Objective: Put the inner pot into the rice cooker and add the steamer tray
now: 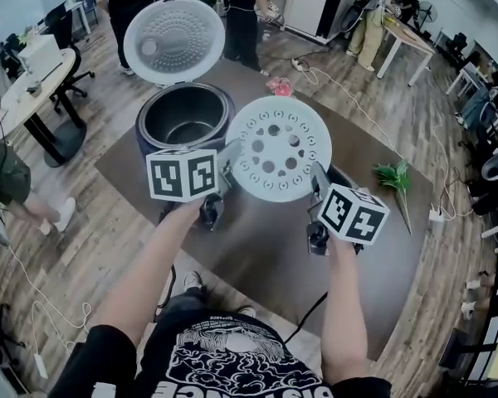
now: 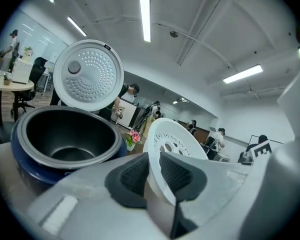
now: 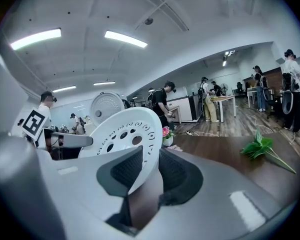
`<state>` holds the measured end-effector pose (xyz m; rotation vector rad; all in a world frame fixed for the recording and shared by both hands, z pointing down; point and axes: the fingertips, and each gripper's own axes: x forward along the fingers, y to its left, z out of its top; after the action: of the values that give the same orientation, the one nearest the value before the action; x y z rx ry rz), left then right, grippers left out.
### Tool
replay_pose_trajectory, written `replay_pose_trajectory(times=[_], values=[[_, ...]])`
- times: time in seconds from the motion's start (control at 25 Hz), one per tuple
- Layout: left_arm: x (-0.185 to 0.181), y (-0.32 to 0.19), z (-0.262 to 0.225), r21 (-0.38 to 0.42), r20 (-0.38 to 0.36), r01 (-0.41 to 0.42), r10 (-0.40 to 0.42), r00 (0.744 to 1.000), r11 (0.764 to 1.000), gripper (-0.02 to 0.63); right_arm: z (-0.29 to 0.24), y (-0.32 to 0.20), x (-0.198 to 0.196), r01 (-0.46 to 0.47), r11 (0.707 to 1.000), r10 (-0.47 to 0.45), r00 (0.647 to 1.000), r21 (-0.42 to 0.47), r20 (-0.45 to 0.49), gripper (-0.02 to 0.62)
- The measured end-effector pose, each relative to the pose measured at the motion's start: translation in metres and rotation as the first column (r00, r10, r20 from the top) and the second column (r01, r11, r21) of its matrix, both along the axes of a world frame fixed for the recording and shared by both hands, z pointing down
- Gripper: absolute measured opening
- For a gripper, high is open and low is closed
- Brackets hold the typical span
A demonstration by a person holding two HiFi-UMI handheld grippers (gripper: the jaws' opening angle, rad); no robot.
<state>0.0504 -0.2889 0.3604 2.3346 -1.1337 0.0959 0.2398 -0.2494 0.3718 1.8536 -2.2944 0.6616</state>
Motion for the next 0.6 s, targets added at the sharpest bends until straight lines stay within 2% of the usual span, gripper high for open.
replay_pose_trajectory(times=[0.24, 0.44, 0.6], values=[[-0.071, -0.024, -0.007, 0.005, -0.008, 0.056, -0.056, 0.998, 0.998, 0.080, -0.009, -0.031, -0.069, 0.052, 0.999, -0.052, 0.999, 0.011, 0.005, 0.101], [-0.091, -0.033, -0.019, 0.019, -0.012, 0.094, -0.093, 0.996, 0.995, 0.075, -0.018, -0.043, -0.087, 0.081, 0.996, -0.082, 0.996, 0.020, 0.018, 0.101], [-0.120, -0.044, -0.024, 0.016, -0.014, 0.126, -0.126, 0.992, 0.992, 0.075, -0.026, -0.058, -0.117, 0.119, 0.993, -0.119, 0.993, 0.026, 0.022, 0.101]])
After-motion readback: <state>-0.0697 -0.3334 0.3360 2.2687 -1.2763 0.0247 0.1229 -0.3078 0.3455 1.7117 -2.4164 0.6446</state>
